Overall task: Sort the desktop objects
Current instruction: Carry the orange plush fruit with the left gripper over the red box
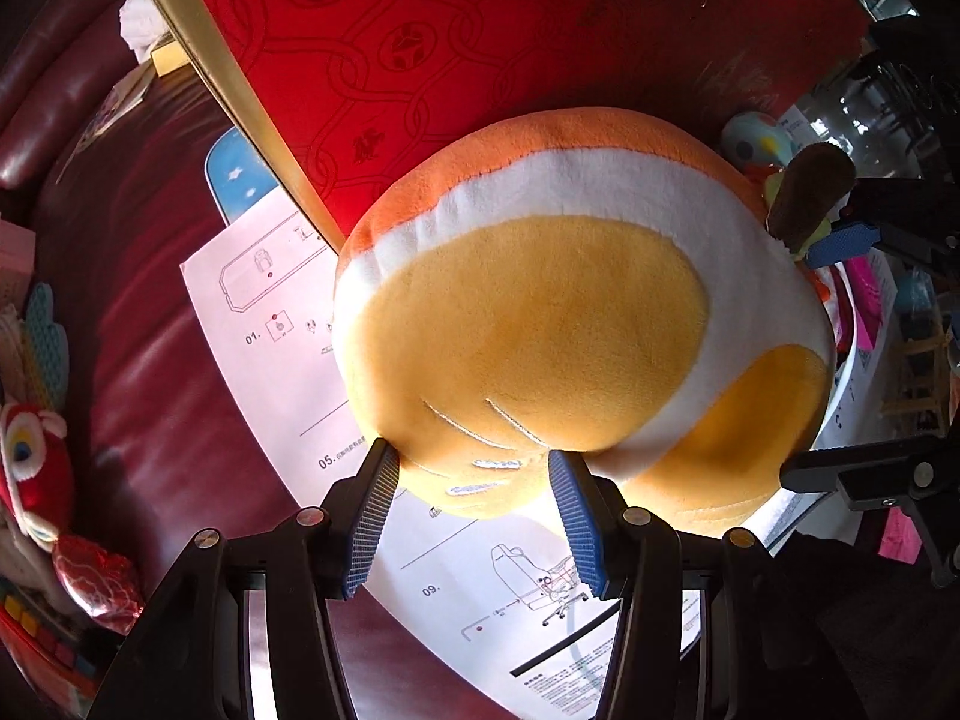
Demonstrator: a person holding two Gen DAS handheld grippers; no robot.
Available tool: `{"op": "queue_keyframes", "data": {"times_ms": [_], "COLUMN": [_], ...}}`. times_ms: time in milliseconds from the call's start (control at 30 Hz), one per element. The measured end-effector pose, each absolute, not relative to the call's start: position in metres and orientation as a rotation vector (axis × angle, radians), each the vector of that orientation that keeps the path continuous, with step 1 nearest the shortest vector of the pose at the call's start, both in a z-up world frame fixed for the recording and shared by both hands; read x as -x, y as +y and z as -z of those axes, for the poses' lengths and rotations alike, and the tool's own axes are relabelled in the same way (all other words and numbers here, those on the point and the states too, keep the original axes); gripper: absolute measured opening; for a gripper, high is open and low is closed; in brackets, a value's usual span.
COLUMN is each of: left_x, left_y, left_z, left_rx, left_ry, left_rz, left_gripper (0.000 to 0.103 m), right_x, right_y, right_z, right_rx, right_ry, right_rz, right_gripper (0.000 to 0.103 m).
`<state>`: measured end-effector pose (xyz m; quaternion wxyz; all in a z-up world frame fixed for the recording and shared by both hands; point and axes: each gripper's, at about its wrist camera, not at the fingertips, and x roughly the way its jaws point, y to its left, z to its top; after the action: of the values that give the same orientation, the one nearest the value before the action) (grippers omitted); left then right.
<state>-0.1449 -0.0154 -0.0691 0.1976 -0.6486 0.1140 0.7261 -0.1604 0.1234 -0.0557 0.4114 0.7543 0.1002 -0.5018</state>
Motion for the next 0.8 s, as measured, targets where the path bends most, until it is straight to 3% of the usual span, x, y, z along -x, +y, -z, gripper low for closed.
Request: {"op": "queue_keyframes", "data": {"times_ms": [33,100,133,167,267,467,800], "left_x": [0.146,0.147,0.147,0.147,0.145,0.161,0.190], "left_y": [-0.020,-0.032,-0.040,-0.047,-0.056,-0.048,-0.038], "left_z": [0.071,0.074,0.074,0.074,0.074,0.073,0.102], "left_rx": [1.822,1.831,1.828,1.824,1.795,1.563,1.476], "left_ry": [0.299,0.248,0.206,0.162,0.151,0.328,0.206], "left_rz": [-2.027,-2.025,-2.022,-2.016,-2.033,-2.018,-1.847], "left_gripper": [0.055,0.075,0.095,0.103,0.103,0.103,0.103], "right_x": [0.159,0.157,0.157,0.156,0.155,0.157,0.151], "right_y": [0.121,0.117,0.115,0.113,0.110,0.108,0.101], "right_z": [0.057,0.061,0.064,0.065,0.071,0.078,0.089], "right_rx": [-1.891,-1.894,-1.900,-1.903,-1.903,-1.876,-1.838], "right_ry": [0.254,0.260,0.262,0.263,0.276,0.314,0.263], "right_rz": [1.259,1.259,1.260,1.258,1.253,1.235,1.188], "right_gripper": [0.103,0.103,0.103,0.103,0.102,0.102,0.103]}}
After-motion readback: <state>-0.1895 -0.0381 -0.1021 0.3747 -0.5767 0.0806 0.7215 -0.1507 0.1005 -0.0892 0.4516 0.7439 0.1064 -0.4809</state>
